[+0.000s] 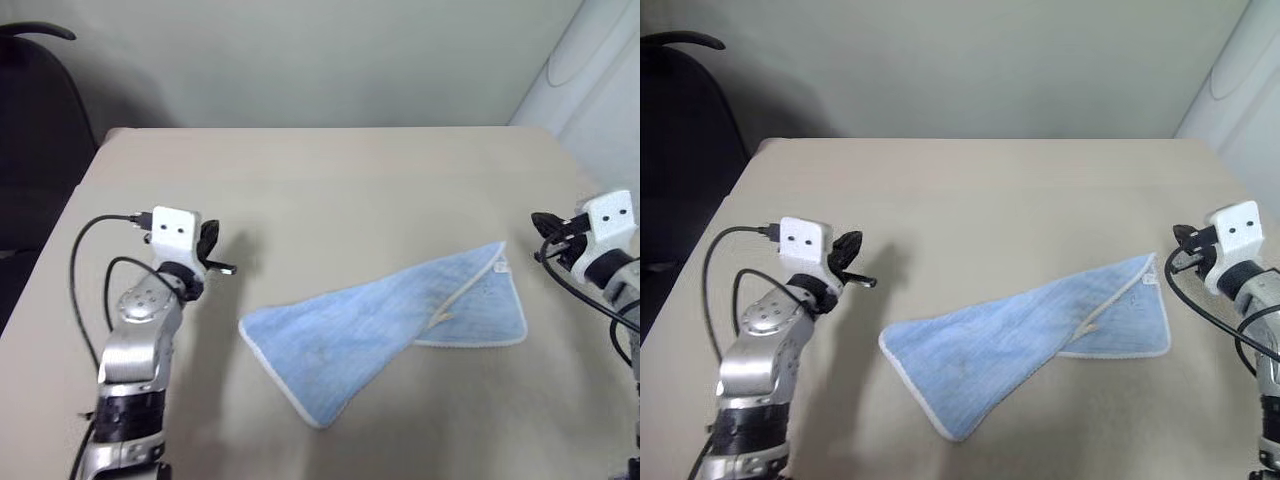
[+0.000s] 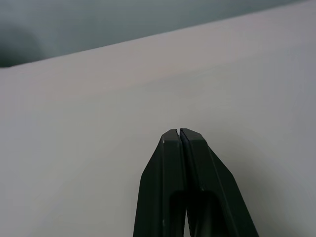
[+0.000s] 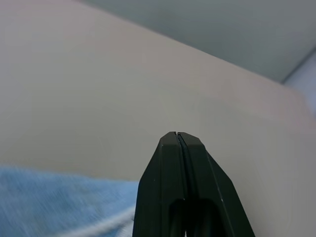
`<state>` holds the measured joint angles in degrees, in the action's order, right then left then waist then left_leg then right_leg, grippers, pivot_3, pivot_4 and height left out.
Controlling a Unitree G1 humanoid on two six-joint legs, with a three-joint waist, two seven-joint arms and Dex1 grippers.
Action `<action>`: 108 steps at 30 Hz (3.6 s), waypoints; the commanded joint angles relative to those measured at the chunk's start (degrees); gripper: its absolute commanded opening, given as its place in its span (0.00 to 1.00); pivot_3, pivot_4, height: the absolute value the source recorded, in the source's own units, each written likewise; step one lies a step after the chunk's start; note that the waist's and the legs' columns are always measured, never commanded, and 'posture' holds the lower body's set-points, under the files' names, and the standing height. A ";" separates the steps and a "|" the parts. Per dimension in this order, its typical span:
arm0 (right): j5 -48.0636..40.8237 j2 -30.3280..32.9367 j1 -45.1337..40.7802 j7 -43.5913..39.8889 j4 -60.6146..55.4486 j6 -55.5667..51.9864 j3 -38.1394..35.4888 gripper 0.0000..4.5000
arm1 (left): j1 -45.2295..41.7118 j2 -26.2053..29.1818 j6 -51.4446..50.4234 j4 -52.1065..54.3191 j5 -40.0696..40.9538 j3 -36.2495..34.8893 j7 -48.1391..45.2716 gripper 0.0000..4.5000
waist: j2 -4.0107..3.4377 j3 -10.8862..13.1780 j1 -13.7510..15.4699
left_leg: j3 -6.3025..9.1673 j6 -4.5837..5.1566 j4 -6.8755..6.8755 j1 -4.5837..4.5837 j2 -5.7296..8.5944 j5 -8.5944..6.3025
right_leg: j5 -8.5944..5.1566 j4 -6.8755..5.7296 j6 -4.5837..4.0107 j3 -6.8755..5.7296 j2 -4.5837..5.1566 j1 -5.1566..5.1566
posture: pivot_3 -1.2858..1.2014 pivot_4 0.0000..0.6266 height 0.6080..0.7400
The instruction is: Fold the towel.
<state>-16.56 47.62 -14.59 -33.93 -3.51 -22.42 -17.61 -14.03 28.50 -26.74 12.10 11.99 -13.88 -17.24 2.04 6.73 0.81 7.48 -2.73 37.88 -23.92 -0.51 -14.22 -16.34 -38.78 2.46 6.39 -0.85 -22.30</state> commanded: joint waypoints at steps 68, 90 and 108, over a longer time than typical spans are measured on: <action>39.93 13.03 -23.49 8.79 56.74 70.41 29.76 0.01 | 9.58 29.38 16.58 20.73 6.22 21.31 -57.26 1.00 | -0.93 -0.07 0.14 | -0.05 0.68 -0.19 -0.01 -0.29 -0.70 | 0.03 0.03 -0.17 0.02 0.14 -0.03 | 0.52 0.24 1.00; 28.20 19.18 -4.11 -0.64 31.87 59.65 17.72 0.00 | 9.71 22.87 16.20 22.15 -7.17 36.36 -52.26 0.91 | -0.98 -0.06 0.08 | -0.05 0.74 -0.20 -0.03 -0.33 -0.74 | 0.03 0.19 -0.16 0.03 0.12 0.03 | 0.52 0.24 1.00; 28.09 18.80 1.05 -0.57 26.73 56.16 13.26 0.00 | 10.74 19.93 11.65 22.24 0.41 29.98 -48.18 0.01 | -1.00 -0.07 0.07 | -0.04 0.73 -0.19 -0.01 -0.34 -0.73 | 0.03 0.19 -0.16 0.02 0.11 0.06 | 0.52 0.24 1.00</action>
<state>12.50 65.46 -13.44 -34.92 24.24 33.68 -1.77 -3.63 48.35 -14.16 32.08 10.35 17.82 -65.85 1.04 6.66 0.87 7.44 -2.00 37.69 -23.93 -0.85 -14.95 -16.31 -38.59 2.30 6.41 -0.74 -22.24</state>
